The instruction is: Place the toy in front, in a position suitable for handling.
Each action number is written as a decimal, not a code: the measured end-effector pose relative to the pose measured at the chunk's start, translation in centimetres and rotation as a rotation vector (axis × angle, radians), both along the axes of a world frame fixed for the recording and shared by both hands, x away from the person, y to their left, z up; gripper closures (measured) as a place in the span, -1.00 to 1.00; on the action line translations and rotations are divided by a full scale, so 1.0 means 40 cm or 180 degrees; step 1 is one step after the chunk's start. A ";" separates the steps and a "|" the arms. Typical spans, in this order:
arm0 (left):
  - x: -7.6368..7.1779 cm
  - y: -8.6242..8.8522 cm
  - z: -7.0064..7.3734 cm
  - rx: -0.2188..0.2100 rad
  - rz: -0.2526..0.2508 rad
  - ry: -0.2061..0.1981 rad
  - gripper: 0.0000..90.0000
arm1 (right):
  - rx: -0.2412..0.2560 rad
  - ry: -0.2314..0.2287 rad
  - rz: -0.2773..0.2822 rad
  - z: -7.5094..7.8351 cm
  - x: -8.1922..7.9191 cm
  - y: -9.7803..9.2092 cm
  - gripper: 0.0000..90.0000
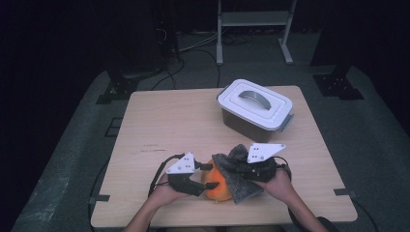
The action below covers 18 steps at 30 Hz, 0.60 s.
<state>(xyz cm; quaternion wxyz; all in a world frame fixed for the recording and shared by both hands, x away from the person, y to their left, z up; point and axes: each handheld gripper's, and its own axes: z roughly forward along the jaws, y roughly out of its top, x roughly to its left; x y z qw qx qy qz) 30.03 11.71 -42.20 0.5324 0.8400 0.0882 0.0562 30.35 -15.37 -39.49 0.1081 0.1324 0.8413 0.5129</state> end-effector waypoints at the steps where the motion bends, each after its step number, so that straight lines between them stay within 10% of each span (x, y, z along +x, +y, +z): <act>1: 0.001 0.001 0.000 0.0002 0.0017 0.0006 -0.11 | -0.0005 0.0019 -0.0006 -0.003 0.003 -0.003 0.73; 18: 0.005 0.004 0.020 0.0054 0.0103 0.0022 -0.38 | 0.0025 0.0111 0.0002 -0.016 -0.005 0.010 0.73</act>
